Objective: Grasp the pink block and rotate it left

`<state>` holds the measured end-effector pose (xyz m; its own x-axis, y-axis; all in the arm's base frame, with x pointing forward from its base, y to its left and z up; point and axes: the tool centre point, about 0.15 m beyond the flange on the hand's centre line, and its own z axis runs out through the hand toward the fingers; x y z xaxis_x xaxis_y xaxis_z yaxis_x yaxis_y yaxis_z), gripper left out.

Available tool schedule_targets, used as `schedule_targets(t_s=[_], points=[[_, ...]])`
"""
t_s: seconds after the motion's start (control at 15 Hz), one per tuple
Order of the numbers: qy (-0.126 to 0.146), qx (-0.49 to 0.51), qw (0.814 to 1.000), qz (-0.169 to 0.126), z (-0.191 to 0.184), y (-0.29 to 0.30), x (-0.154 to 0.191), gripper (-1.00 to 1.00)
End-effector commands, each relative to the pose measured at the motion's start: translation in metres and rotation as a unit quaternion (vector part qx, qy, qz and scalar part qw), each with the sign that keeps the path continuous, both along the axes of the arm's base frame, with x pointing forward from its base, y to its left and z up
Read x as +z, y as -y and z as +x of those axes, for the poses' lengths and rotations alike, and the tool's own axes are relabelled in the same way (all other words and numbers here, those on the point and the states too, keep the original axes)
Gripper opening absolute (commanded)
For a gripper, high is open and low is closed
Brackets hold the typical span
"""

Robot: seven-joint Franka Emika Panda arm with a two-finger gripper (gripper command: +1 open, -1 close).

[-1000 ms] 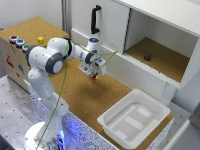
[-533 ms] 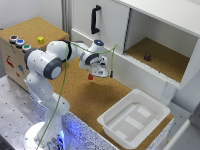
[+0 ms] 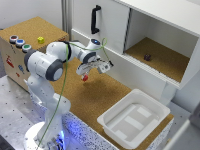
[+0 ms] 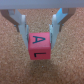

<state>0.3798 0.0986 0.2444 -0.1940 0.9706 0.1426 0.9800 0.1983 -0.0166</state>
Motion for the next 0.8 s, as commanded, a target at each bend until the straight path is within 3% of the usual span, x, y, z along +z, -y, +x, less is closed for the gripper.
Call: schedule_targets(t_s=[0.0, 0.13, 0.2, 0.27, 0.4, 0.73], points=[[0.058, -0.004, 0.998, -0.024, 0.006, -0.024, -0.020, -1.00], [0.056, -0.029, 0.998, -0.031, 0.011, -0.031, -0.020, -1.00], [0.047, -0.049, 0.997, -0.035, 0.016, -0.034, -0.018, 1.00], [0.037, -0.075, 0.995, -0.044, 0.021, -0.035, -0.014, 1.00], [0.014, -0.101, 0.994, -0.031, 0.024, -0.034, 0.003, 1.00], [0.011, -0.103, 0.994, -0.024, 0.022, -0.034, 0.010, 1.00]])
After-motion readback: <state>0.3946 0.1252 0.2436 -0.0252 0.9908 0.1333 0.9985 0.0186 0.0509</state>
